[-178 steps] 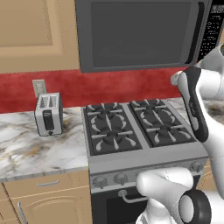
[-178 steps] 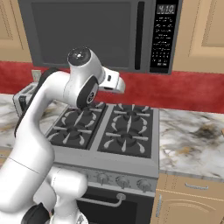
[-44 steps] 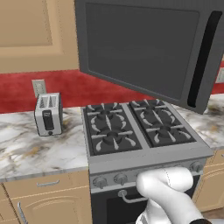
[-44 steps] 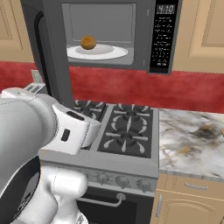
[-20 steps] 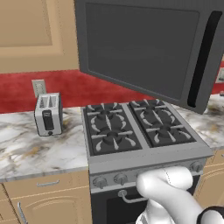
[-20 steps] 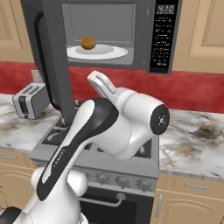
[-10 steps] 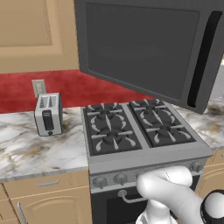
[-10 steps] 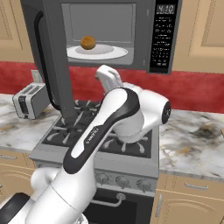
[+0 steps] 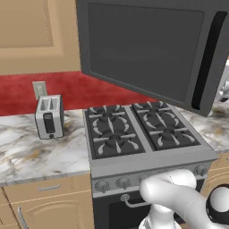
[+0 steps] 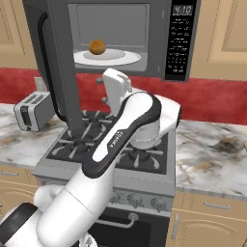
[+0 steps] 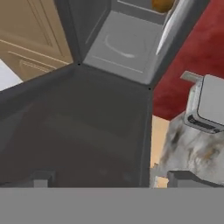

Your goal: Retrieve the reheated potato from the microwave, then place the potato, cheese, and condiment on the cutting board.

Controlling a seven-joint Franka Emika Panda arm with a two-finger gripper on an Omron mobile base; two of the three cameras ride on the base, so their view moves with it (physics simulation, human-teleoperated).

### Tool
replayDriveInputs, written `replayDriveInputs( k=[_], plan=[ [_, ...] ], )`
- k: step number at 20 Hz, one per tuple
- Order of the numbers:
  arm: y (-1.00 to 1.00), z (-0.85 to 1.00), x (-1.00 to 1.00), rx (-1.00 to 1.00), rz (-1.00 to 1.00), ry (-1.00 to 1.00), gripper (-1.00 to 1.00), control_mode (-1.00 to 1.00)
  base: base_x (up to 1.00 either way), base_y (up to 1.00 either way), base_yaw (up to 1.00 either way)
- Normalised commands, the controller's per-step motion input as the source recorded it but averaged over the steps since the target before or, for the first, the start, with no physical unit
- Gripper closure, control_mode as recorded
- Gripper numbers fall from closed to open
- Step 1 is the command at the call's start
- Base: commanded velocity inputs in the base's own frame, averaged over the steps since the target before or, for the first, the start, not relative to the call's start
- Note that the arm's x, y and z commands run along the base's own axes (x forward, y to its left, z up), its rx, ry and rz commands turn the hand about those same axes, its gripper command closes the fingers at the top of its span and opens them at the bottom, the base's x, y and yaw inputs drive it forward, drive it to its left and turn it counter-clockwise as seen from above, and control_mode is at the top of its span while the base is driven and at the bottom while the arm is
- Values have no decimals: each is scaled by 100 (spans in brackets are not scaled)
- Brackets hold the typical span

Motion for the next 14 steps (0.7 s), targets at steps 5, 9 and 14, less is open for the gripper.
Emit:
replayDriveInputs(
  k=[5,9,14],
  plan=[
    [44,11,-25,2,17,-3,-100,-100,0,0,0],
    [49,15,-34,1,16,-4,-100,-100,0,0,0],
    [58,18,-47,1,17,-4,-100,-100,0,0,0]
  ],
)
